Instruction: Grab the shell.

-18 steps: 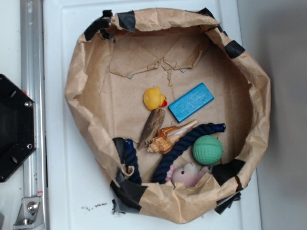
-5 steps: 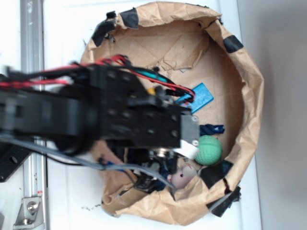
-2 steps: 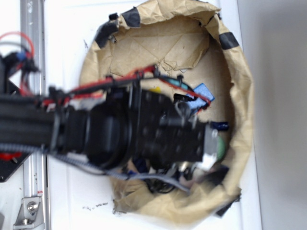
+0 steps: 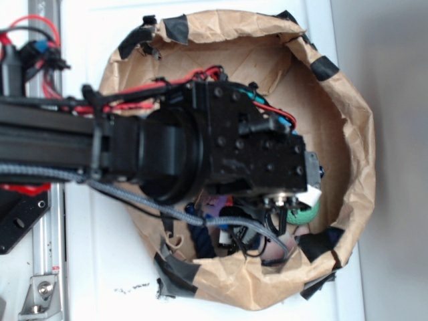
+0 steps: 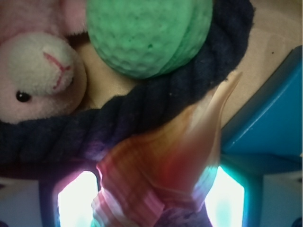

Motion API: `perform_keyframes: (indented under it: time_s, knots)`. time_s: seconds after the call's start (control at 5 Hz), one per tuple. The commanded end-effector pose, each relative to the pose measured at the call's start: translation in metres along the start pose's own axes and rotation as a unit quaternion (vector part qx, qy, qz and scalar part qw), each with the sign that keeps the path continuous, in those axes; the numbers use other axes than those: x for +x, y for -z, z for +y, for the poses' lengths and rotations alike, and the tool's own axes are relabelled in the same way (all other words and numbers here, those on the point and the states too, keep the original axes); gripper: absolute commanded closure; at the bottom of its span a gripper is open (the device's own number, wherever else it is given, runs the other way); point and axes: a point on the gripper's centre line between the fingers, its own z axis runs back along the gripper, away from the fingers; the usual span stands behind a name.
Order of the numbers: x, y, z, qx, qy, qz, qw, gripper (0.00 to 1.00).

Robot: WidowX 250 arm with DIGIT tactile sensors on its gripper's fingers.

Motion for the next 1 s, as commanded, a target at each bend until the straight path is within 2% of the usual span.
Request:
perform_keyframes:
  time_s: [0.0,0.2,0.4,0.6,0.8]
  knots:
    - [-0.019,-0.089,0.015,0.0,-0.091,-0.04,0.995,1.0]
    - [-0.032,-0.119,0.023,0.004,-0.117,-0.041,0.992,1.0]
    - [-0.036,-0.137,0.027,0.035,-0.147,-0.026,0.988,1.0]
    - [-0.034,-0.138,0.029,0.05,-0.159,-0.033,0.985,1.0]
    - [-0.043,-0.141,0.027,0.063,-0.155,-0.045,0.985,1.0]
